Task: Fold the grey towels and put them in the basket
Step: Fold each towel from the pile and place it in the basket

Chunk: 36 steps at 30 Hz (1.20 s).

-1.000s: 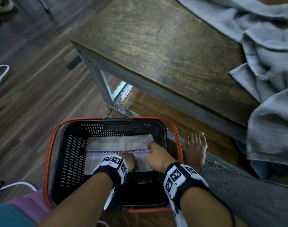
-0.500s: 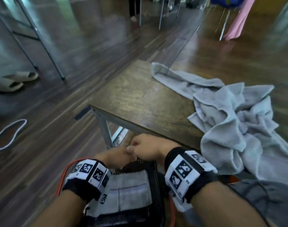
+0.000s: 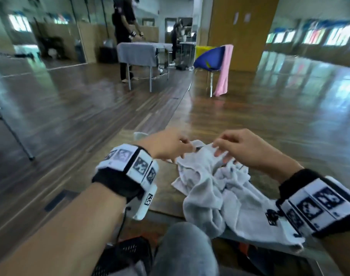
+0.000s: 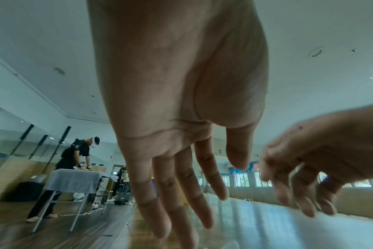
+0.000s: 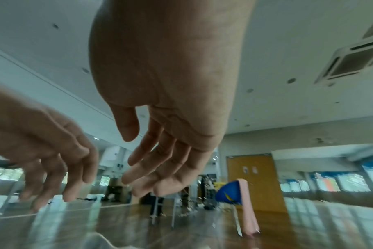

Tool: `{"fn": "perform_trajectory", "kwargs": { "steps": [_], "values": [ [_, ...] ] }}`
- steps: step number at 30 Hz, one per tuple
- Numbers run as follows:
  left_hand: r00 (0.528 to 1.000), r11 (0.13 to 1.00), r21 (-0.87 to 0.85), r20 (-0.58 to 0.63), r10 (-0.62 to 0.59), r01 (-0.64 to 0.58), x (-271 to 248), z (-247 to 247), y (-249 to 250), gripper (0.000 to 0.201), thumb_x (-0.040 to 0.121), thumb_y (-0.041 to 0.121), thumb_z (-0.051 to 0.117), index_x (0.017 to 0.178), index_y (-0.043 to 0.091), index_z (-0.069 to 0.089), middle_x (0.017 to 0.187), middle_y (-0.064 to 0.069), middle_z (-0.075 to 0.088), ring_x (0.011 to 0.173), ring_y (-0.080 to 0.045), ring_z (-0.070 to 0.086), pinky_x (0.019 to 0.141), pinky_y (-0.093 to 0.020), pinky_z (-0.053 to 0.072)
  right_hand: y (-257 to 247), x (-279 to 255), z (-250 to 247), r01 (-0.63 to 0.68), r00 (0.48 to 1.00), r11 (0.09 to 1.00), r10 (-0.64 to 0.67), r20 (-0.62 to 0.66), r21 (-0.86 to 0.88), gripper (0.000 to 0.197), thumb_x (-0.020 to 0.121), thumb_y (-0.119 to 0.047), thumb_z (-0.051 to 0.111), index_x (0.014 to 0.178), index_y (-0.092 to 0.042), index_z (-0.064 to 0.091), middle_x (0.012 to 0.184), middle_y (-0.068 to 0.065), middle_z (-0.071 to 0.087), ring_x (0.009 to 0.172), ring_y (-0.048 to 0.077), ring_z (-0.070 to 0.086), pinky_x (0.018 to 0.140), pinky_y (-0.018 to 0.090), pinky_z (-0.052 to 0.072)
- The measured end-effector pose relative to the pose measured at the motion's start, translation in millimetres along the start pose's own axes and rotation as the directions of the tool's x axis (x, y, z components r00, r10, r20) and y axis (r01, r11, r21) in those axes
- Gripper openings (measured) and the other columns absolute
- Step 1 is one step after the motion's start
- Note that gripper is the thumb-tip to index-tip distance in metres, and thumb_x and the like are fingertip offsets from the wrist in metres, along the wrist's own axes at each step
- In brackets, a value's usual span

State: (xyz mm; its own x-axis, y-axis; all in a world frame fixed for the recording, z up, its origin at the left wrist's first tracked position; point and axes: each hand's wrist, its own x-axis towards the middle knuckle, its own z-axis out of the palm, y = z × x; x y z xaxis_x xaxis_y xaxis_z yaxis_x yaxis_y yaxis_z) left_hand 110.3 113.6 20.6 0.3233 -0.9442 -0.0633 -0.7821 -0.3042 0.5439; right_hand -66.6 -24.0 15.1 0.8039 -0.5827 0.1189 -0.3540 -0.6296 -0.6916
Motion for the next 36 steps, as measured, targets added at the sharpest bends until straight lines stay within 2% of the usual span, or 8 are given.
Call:
{"fn": "perform_trajectory", "kwargs": {
  "steps": [7, 10, 19, 24, 26, 28, 31, 36],
  "values": [
    [0.974, 0.992, 0.126, 0.225, -0.022, -0.007, 88, 78, 74, 0.034, 0.095, 0.032, 0.056, 0.101, 0.002, 0.07, 0.102, -0.012, 0.072, 0.073, -0.023, 0.066, 0.057, -0.021, 0.049, 133, -42, -7, -0.32, 0.945, 0.938, 0.305, -0.122, -0.133, 0.018, 0.087, -0.028, 0.065, 0.078, -0.013, 0.07, 0.076, -0.001, 0.072, 0.075, 0.018, 0.067, 0.071, 0.037, 0.054],
    [0.952, 0.992, 0.096, 0.286, -0.105, 0.081, 119, 125, 84, 0.036, 0.094, 0.038, 0.061, 0.106, 0.005, 0.067, 0.093, -0.012, 0.071, 0.073, -0.022, 0.063, 0.073, -0.032, 0.055, 167, -56, -3, -0.401, 0.916, 0.906, 0.392, -0.089, -0.137, 0.009, 0.085, -0.034, 0.068, 0.087, -0.025, 0.065, 0.088, -0.008, 0.069, 0.085, 0.014, 0.065, 0.075, 0.033, 0.053],
    [0.999, 0.952, 0.304, -0.035, -0.038, 0.046, 153, 220, 84, 0.022, 0.091, 0.026, 0.05, 0.074, 0.014, 0.057, 0.086, -0.002, 0.066, 0.093, -0.029, 0.062, 0.073, -0.03, 0.038, 207, -53, -15, -0.435, 0.894, 0.867, 0.448, -0.002, -0.244, 0.038, 0.079, -0.048, 0.07, 0.106, -0.027, 0.053, 0.105, -0.004, 0.064, 0.099, 0.022, 0.062, 0.092, 0.044, 0.052],
    [0.935, 0.904, -0.243, -0.116, 0.334, -0.353, 155, 212, 143, 0.018, 0.097, 0.017, 0.05, 0.084, 0.01, 0.061, 0.082, 0.003, 0.069, 0.084, -0.005, 0.064, 0.077, -0.027, 0.046, 206, -56, -25, -0.471, 0.882, 0.876, 0.469, -0.043, -0.105, 0.081, 0.066, -0.062, 0.075, 0.129, -0.021, 0.046, 0.115, 0.002, 0.065, 0.104, 0.027, 0.064, 0.084, 0.041, 0.054],
    [0.886, 0.768, -0.452, -0.13, 0.446, -0.453, 152, 209, 157, 0.014, 0.099, 0.012, 0.053, 0.087, 0.012, 0.06, 0.085, 0.002, 0.069, 0.09, -0.009, 0.065, 0.087, -0.025, 0.048, 212, -54, -37, -0.455, 0.878, 0.89, 0.441, -0.184, -0.041, 0.049, 0.079, -0.046, 0.067, 0.118, -0.019, 0.055, 0.108, 0.009, 0.07, 0.097, 0.03, 0.067, 0.076, 0.039, 0.054],
    [0.884, 0.735, -0.505, -0.146, 0.444, -0.453, 153, 203, 157, 0.006, 0.098, 0.015, 0.057, 0.093, 0.015, 0.06, 0.089, 0.004, 0.067, 0.09, -0.01, 0.064, 0.089, -0.025, 0.049, 218, -53, -53, -0.423, 0.83, 0.905, 0.409, -0.38, 0.049, 0.016, 0.088, -0.023, 0.058, 0.104, -0.02, 0.06, 0.096, 0.004, 0.071, 0.09, 0.028, 0.066, 0.067, 0.034, 0.05],
    [0.921, 0.834, -0.392, -0.141, 0.362, -0.388, 160, 199, 140, 0.024, 0.094, 0.025, 0.066, 0.114, 0.015, 0.058, 0.1, 0.007, 0.064, 0.089, -0.006, 0.063, 0.076, -0.016, 0.052, 228, -62, -70, -0.342, 0.675, 0.914, 0.399, -0.62, 0.216, 0.024, 0.088, -0.01, 0.051, 0.106, -0.019, 0.062, 0.095, -0.001, 0.069, 0.092, 0.024, 0.065, 0.07, 0.031, 0.048],
    [0.962, 0.958, -0.178, 0.118, 0.247, -0.224, 161, 214, 123, 0.061, 0.085, 0.05, 0.07, 0.138, 0.033, 0.044, 0.124, 0.003, 0.056, 0.102, -0.013, 0.06, 0.083, -0.025, 0.049, 236, -83, -80, -0.051, 0.573, 0.861, 0.44, -0.692, 0.505, 0.024, 0.09, -0.011, 0.053, 0.103, -0.031, 0.058, 0.107, 0.001, 0.07, 0.101, 0.024, 0.071, 0.079, 0.056, 0.061]
  ]
}}
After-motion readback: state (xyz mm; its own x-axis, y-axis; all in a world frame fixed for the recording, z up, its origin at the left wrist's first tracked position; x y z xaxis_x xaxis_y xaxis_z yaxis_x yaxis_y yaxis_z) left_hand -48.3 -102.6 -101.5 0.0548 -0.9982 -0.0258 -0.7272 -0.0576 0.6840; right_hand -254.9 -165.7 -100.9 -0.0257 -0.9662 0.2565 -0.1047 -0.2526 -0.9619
